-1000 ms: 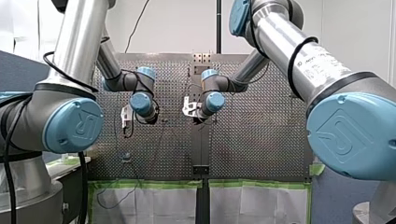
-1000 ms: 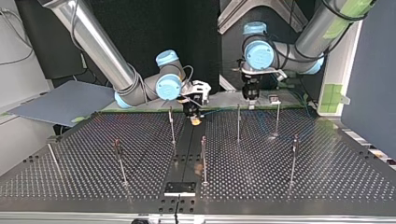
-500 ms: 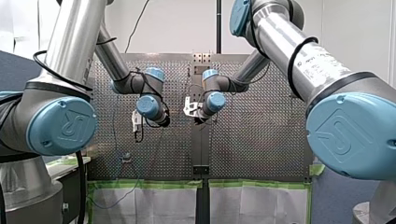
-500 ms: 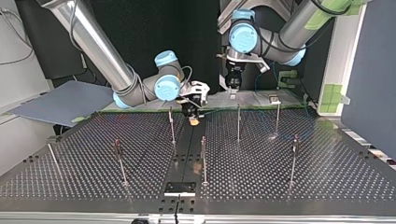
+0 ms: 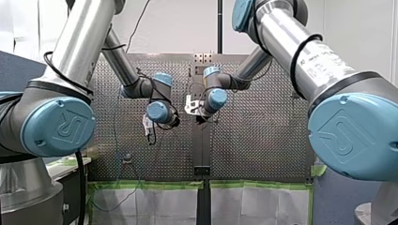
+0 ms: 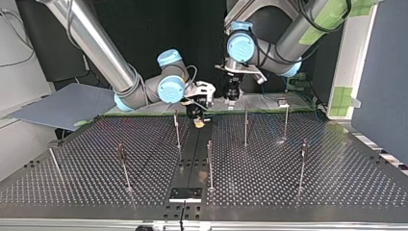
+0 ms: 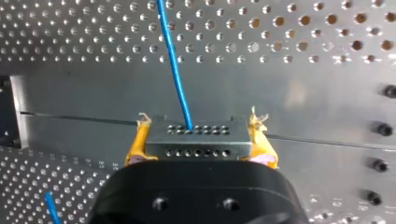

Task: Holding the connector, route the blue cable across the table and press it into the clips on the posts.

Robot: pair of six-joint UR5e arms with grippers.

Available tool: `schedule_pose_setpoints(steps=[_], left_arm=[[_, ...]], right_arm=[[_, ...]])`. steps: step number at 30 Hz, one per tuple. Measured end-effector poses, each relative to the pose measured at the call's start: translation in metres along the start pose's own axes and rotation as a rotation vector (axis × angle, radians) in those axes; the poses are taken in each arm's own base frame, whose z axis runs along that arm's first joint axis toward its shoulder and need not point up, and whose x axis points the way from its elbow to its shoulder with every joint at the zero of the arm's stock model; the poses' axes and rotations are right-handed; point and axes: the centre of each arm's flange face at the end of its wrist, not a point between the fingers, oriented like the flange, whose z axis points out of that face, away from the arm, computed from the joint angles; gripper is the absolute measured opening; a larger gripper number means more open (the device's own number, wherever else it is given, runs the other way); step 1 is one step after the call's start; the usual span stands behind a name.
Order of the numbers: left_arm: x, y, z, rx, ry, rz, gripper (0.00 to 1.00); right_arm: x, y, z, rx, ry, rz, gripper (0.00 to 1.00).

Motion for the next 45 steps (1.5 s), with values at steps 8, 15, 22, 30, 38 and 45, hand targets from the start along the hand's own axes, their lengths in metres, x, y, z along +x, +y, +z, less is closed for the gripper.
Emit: schedule_pose_setpoints(steps=[8, 15, 22, 30, 38, 45], left_arm=[[0.002, -0.006, 0.019, 0.018, 0.013, -0.020, 0.98], [0.007, -0.009, 0.042, 0.024, -0.004, -0.042, 0.98], [0.009, -0.015, 0.063, 0.035, -0.002, -0.049, 0.98], [0.012, -0.017, 0.084, 0.027, -0.015, -0.051, 0.98], [0.011, -0.019, 0.084, -0.006, -0.029, -0.042, 0.51], [0.013, -0.018, 0.081, -0.034, -0.018, -0.032, 0.00]], right_arm=[[-0.001, -0.002, -0.004, 0.003, -0.004, -0.001, 0.00], [-0.001, -0.005, -0.004, 0.009, -0.005, -0.004, 0.00], [-0.001, -0.005, -0.004, 0.008, -0.004, -0.004, 0.00], [-0.001, -0.002, -0.004, 0.006, -0.003, -0.003, 0.00], [-0.001, -0.001, -0.003, 0.004, -0.003, -0.002, 0.00], [0.000, 0.000, -0.003, 0.002, -0.002, -0.002, 0.00]])
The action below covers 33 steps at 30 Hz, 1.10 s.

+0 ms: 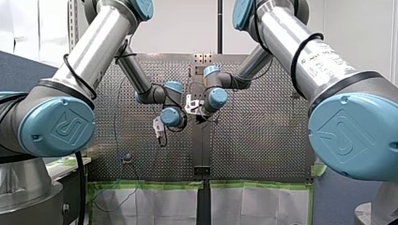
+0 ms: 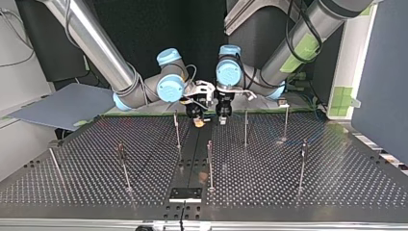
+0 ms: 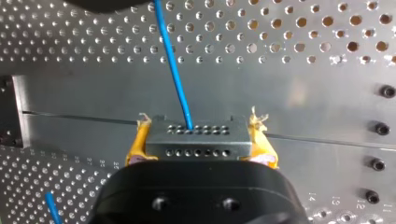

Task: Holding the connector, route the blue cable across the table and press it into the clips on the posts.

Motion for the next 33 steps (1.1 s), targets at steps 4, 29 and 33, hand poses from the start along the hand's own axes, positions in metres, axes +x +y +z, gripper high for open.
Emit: schedule_pose_setpoints(steps=[4, 29, 33], left_arm=[[0.000, 0.001, -0.001, -0.017, -0.002, 0.000, 0.00], [-0.059, -0.012, -0.033, -0.038, -0.015, 0.010, 0.00], [-0.066, -0.013, -0.047, -0.033, -0.019, 0.010, 0.00]], right_arm=[[0.000, 0.000, 0.000, 0.000, 0.000, 0.000, 0.00], [0.051, -0.007, -0.026, 0.013, 0.071, 0.040, 0.00], [0.070, -0.012, -0.040, 0.020, 0.089, 0.044, 0.00]])
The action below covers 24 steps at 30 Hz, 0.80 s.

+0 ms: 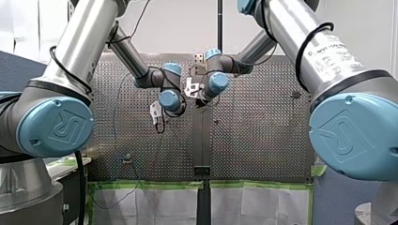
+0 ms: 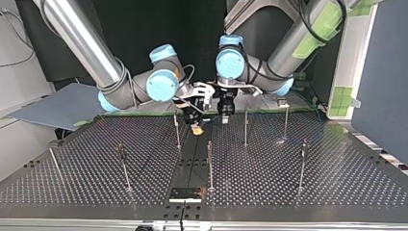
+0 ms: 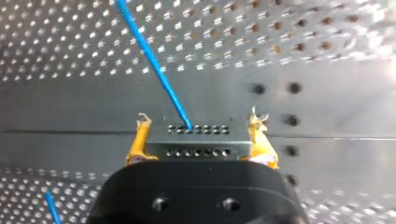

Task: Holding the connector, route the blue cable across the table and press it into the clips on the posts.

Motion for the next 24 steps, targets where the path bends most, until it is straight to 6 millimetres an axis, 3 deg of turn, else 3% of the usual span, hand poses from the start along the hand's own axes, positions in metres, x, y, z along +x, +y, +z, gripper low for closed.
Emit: schedule_pose_setpoints(steps=[15, 24], left_arm=[[-0.052, -0.004, -0.030, 0.025, -0.058, -0.024, 0.00], [-0.091, -0.006, -0.042, 0.037, -0.123, -0.052, 0.00]], right_arm=[[0.075, -0.018, -0.048, 0.022, 0.087, -0.001, 0.00], [0.106, -0.029, -0.077, 0.040, 0.132, -0.007, 0.00]])
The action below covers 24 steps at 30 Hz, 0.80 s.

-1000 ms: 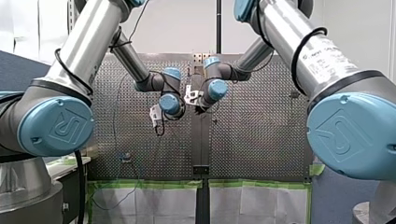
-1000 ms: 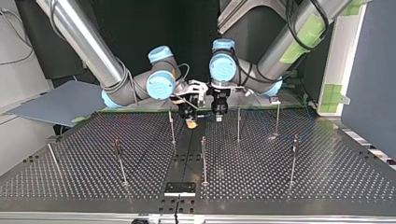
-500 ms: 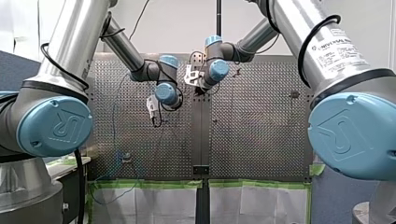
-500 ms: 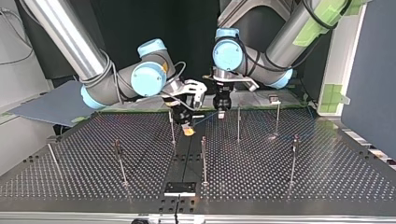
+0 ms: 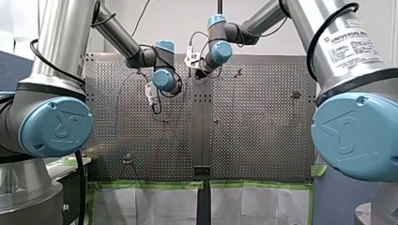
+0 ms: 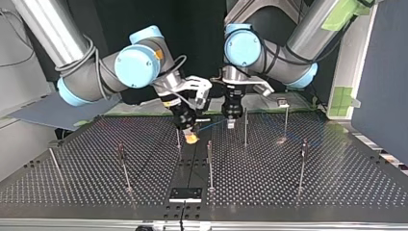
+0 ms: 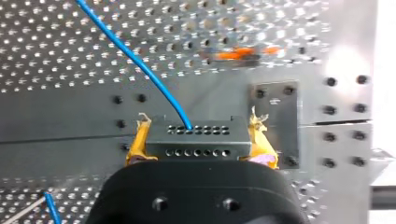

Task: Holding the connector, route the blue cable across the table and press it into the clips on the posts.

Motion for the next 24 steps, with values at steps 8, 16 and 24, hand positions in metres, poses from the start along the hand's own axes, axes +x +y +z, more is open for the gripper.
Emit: schedule_pose_setpoints(steps=[8, 16, 24], left_arm=[[-0.048, -0.012, -0.002, 0.033, -0.071, -0.022, 0.00], [-0.075, -0.014, 0.000, 0.058, -0.109, -0.029, 0.00], [-0.052, -0.013, 0.019, 0.094, -0.068, -0.006, 0.00]], right_arm=[[0.020, -0.003, -0.013, 0.005, 0.031, 0.000, 0.00], [0.023, 0.005, -0.012, -0.008, 0.037, 0.005, 0.00], [0.025, 0.020, -0.009, -0.030, 0.040, 0.012, 0.00]])
